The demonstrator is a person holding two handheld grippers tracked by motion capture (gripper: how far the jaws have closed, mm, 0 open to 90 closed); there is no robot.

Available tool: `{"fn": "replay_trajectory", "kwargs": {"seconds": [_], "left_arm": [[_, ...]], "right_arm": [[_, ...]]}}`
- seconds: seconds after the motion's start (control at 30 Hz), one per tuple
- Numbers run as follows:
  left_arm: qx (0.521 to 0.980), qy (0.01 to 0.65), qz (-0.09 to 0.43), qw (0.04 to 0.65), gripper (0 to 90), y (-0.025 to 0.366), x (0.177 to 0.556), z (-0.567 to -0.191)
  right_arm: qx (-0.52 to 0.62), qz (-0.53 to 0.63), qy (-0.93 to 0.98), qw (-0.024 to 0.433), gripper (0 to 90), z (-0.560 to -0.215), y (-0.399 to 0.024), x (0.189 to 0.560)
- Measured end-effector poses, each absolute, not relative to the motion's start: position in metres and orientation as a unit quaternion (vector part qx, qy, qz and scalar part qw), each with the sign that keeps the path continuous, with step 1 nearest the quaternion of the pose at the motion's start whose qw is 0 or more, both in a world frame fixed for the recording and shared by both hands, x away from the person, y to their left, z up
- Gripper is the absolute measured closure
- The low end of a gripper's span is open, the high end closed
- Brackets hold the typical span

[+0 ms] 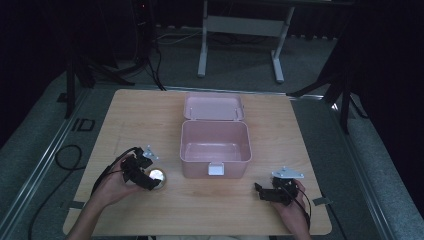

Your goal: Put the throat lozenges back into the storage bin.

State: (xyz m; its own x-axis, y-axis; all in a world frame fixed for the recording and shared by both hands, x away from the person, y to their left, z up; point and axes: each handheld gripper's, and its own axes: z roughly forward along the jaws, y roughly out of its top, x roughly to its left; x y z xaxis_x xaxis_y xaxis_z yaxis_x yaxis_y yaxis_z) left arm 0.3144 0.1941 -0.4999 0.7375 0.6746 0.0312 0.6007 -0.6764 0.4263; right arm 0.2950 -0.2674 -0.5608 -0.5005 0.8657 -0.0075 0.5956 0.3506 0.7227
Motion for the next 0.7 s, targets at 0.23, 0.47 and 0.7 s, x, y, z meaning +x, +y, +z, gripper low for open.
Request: {"fn": "replay_trajectory", "kwargs": {"seconds": [0.23,0.47,0.7], "left_arm": [[0.918,0.341,0.089,0.183,17.3,0.192,0.316,-0.499],[0.928,0.326,0.079,0.161,15.3,0.184,0.318,-0.501],[0.936,0.314,0.073,0.140,15.3,0.178,0.322,-0.503]], "right_arm": [[0.458,0.339,0.797,0.199,14.4,-0.561,-0.267,0.295],[0.458,0.339,0.797,0.199,14.4,-0.561,-0.267,0.295],[0.458,0.339,0.797,0.199,14.4,-0.561,-0.267,0.295]]}}
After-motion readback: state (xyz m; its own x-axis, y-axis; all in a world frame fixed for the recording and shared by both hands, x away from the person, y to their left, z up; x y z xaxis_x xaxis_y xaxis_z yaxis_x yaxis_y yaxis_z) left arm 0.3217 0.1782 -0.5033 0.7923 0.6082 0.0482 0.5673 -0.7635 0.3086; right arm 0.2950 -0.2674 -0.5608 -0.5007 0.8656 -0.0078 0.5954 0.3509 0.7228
